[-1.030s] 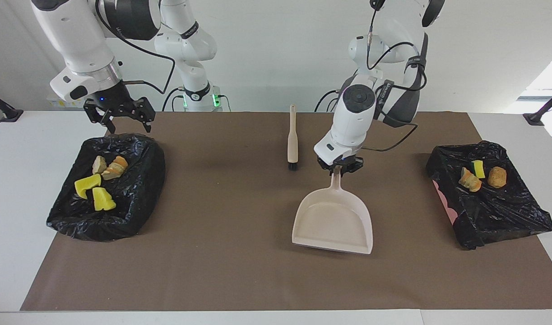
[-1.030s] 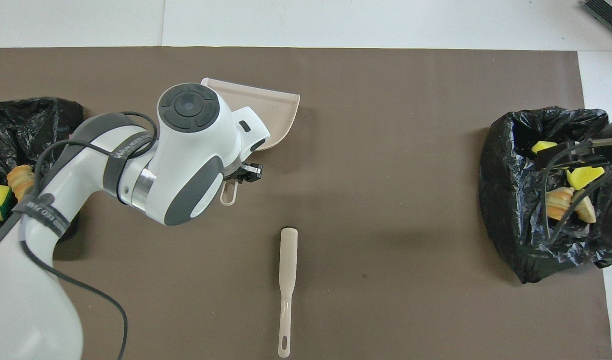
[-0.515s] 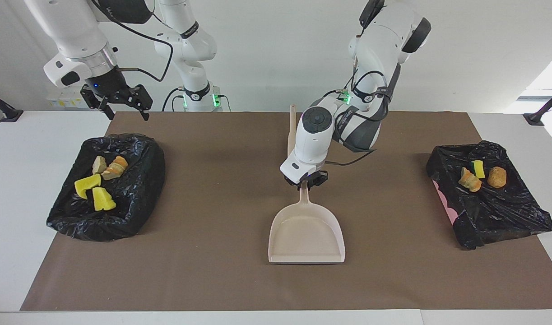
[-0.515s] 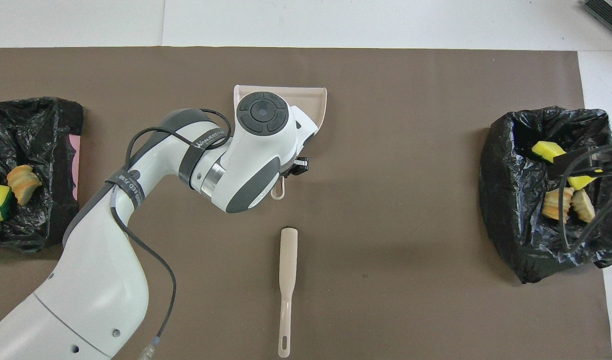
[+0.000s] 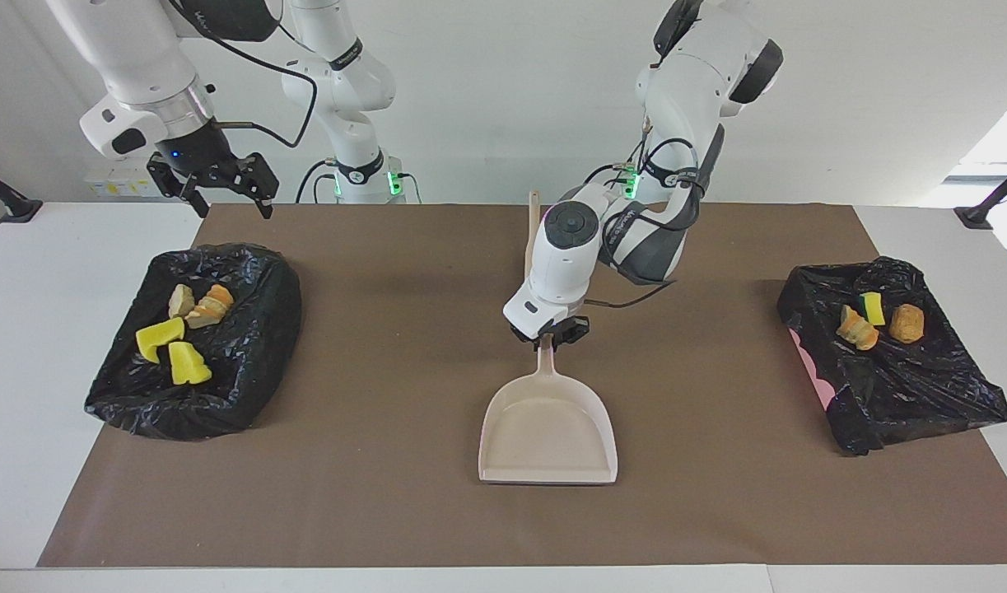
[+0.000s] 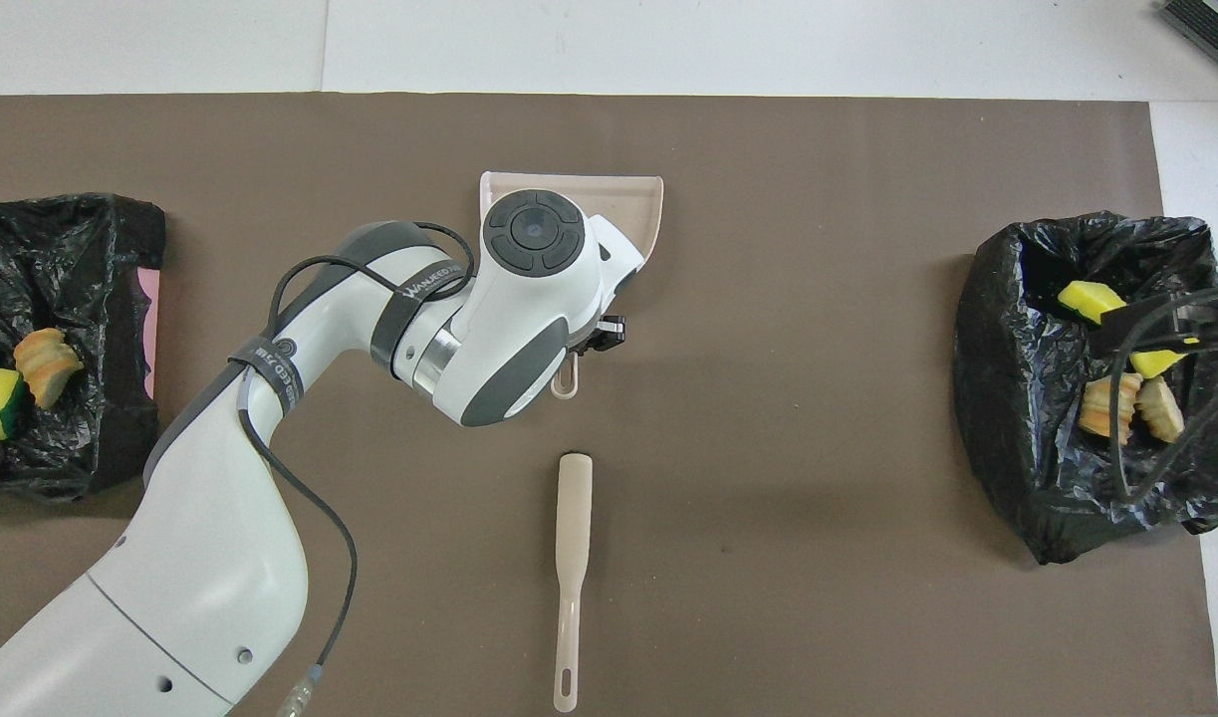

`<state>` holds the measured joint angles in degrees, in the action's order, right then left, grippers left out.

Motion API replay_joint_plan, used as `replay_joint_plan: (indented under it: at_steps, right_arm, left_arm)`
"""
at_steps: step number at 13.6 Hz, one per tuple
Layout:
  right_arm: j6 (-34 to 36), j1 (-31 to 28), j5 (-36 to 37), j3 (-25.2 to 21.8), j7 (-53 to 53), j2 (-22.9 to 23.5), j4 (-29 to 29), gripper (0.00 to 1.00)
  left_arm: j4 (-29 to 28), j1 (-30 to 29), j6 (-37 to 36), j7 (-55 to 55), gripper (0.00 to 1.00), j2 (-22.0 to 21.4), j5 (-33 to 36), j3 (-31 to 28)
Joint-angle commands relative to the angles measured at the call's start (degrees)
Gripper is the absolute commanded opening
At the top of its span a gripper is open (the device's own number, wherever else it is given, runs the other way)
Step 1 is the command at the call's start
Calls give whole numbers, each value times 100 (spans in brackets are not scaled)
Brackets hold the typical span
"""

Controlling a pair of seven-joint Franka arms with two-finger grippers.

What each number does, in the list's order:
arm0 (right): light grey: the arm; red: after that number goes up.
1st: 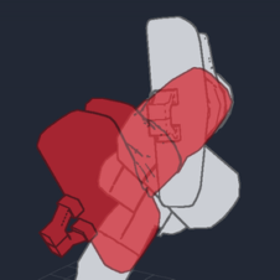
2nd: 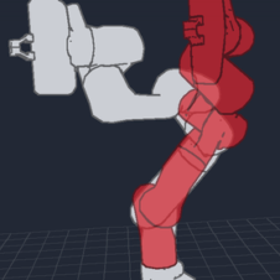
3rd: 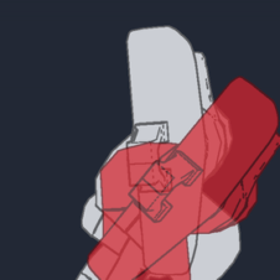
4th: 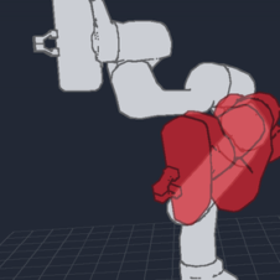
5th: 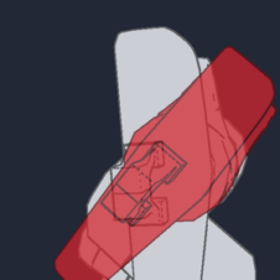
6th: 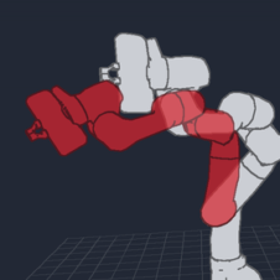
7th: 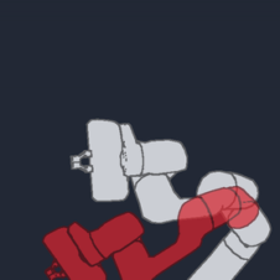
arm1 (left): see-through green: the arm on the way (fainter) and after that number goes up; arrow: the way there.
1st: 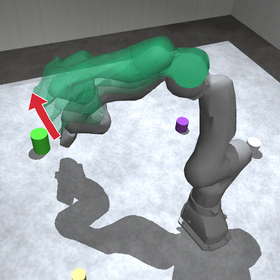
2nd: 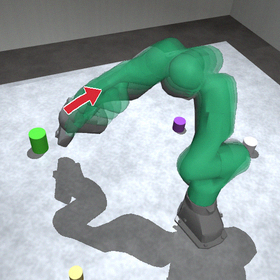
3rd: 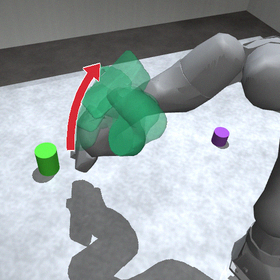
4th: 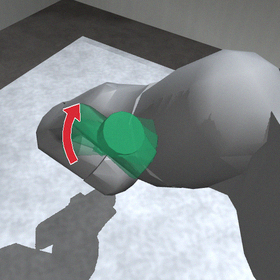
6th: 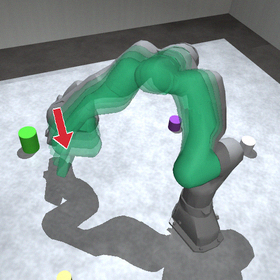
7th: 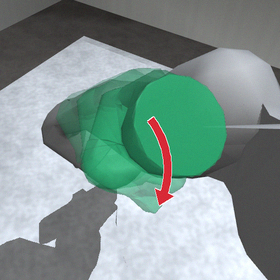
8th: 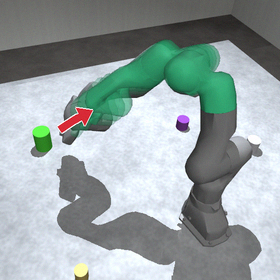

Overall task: Sweep and dump trash in bin
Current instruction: 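Bring the empty dustpan to the table center with the left gripper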

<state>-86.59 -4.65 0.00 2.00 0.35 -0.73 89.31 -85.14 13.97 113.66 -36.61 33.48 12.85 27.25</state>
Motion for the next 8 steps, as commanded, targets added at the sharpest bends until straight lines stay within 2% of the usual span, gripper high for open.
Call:
replay_joint_plan:
  at_steps: [1, 3, 6, 8]
  right_arm:
    - [54, 8, 43, 29, -105, -24, -71, 100]
    - [229, -27, 0, 64, -280, 90, -334, 100]
    - [125, -1, -62, 64, -648, 82, -301, 100]
    - [116, 8, -62, 64, -712, 81, -292, 100]
  left_arm:
    - [-135, 62, -10, -74, 27, -122, 60, -18]
    - [-108, 53, -28, -66, 55, -140, 60, -18]
    - [-161, 10, -141, -39, 100, -412, 60, -70]
    - [-371, -26, -405, 214, 100, -858, 60, -271]
